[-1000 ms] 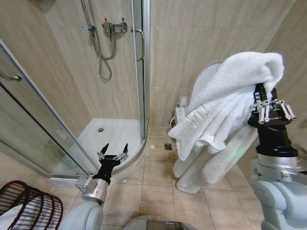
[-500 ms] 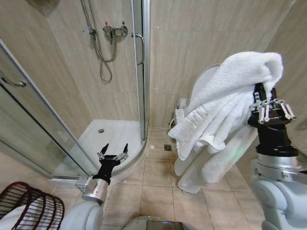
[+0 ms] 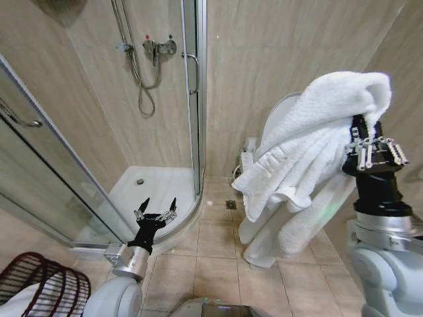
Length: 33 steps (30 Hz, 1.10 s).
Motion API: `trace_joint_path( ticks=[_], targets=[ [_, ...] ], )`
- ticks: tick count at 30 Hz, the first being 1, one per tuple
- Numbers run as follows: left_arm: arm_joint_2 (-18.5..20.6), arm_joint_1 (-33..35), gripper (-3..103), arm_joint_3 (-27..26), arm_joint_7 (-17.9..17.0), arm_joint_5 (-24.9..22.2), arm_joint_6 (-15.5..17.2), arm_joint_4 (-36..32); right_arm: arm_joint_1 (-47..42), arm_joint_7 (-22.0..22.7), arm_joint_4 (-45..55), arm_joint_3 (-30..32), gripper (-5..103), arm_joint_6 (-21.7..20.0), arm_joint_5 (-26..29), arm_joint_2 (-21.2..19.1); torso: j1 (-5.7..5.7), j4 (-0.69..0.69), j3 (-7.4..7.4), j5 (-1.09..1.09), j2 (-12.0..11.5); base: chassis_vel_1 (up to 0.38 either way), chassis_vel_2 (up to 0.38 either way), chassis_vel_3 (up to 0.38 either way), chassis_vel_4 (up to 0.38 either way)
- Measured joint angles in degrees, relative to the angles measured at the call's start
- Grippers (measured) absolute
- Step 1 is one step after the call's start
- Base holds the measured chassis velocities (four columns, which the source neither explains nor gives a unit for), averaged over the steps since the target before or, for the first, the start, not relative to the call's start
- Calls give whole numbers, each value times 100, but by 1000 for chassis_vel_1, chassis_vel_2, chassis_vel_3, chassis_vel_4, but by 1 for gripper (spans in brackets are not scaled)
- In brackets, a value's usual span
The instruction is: Discard the used towel into the hamper.
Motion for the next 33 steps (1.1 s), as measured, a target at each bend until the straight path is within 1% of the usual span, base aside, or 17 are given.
trace_joint_path(
  ticks=[3,13,18,22,25,33],
  targets=[
    [0,0,100,0,0,0,0,0,5,-8,0,1,12,1,0,3,41,0,56,0,99,0,0,0,0],
    [0,0,100,0,0,0,0,0,-48,-27,0,19,12,1,-16,-19,138,0,182,0,321,0,0,0,0],
    [0,0,100,0,0,0,0,0,-64,-42,0,39,12,1,-44,66,203,0,267,0,470,0,0,0,0],
    [0,0,100,0,0,0,0,0,-53,-44,0,36,12,2,-46,75,232,0,312,0,544,0,0,0,0],
    [0,0,100,0,0,0,0,0,-15,-41,0,55,12,-14,-28,49,277,0,374,0,651,0,0,0,0],
    [0,0,100,0,0,0,0,0,-22,-41,0,55,12,-18,-24,84,360,0,475,0,836,0,0,0,0]
  ],
)
